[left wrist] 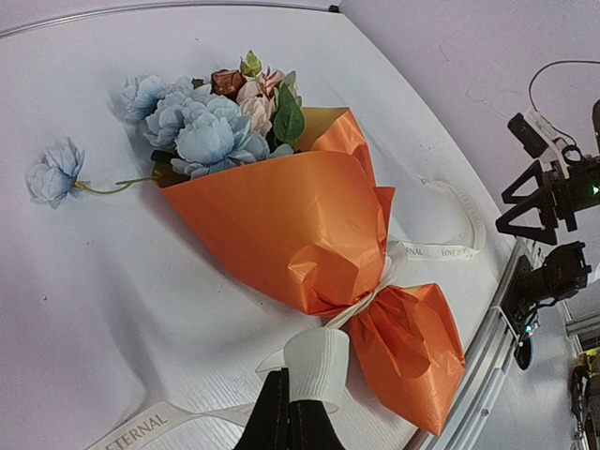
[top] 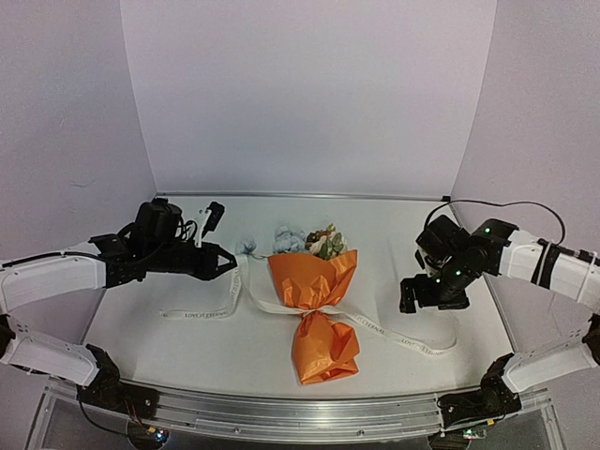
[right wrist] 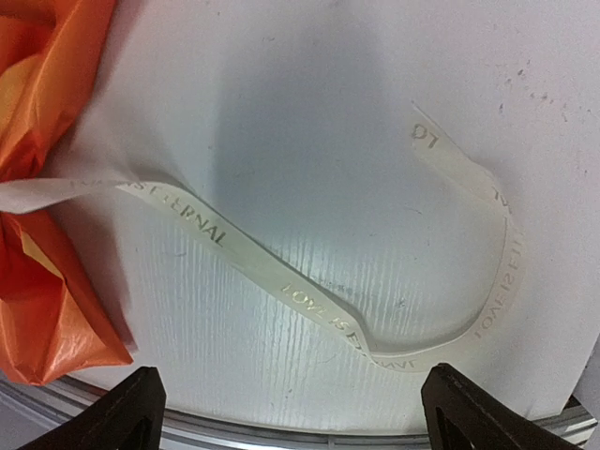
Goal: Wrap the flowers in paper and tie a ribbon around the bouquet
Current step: Cross the half-tied ribbon over the folded bouquet.
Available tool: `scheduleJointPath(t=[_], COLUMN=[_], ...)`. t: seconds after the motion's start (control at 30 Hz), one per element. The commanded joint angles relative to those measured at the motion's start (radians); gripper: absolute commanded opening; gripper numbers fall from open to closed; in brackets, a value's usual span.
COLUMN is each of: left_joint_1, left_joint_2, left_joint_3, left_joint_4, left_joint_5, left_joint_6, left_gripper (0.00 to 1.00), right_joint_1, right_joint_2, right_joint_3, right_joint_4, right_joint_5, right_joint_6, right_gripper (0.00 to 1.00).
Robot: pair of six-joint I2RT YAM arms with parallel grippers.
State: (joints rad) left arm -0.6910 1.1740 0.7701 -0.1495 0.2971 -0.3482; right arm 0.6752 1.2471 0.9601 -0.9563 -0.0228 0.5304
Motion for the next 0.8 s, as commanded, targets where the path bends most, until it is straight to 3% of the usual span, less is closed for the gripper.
scheduleJointPath(t=[0.0, 0.13, 0.33, 0.6, 0.77], left_joint_1=[-0.002, -0.004, -0.004, -0.004, -0.004], left_joint_2=[-0.001, -0.011, -0.020, -0.034, -0.038], left_joint_3=[0.058, 0.069, 0.085, 0.104, 0.121], left_joint_4=[0.052, 0.058, 0.064, 0.073, 0.082], left_joint_5=[0.058, 0.073, 0.086, 0.064, 0.044], left_joint_6=[0.023, 0.022, 0.005, -0.042, -0.061], left_gripper=[0.00, 0.00, 0.00, 0.00, 0.00], right_joint_1=[0.000, 0.024, 0.132, 0.311, 0.367], right_joint_2=[0.007, 0.061, 0.249, 0.512, 0.636], right_joint_3=[0.025, 0.012, 0.212, 0.456, 0.553], right_joint_4=[0.052, 0.259, 0.324, 0.375, 0.449], right_joint_5=[0.011, -0.063, -0.174, -0.193, -0.178], right_joint_6=[0.061, 0.081, -0.089, -0.366, -0.403], right_gripper=[0.98, 0.98, 0.89, 0.84, 0.83])
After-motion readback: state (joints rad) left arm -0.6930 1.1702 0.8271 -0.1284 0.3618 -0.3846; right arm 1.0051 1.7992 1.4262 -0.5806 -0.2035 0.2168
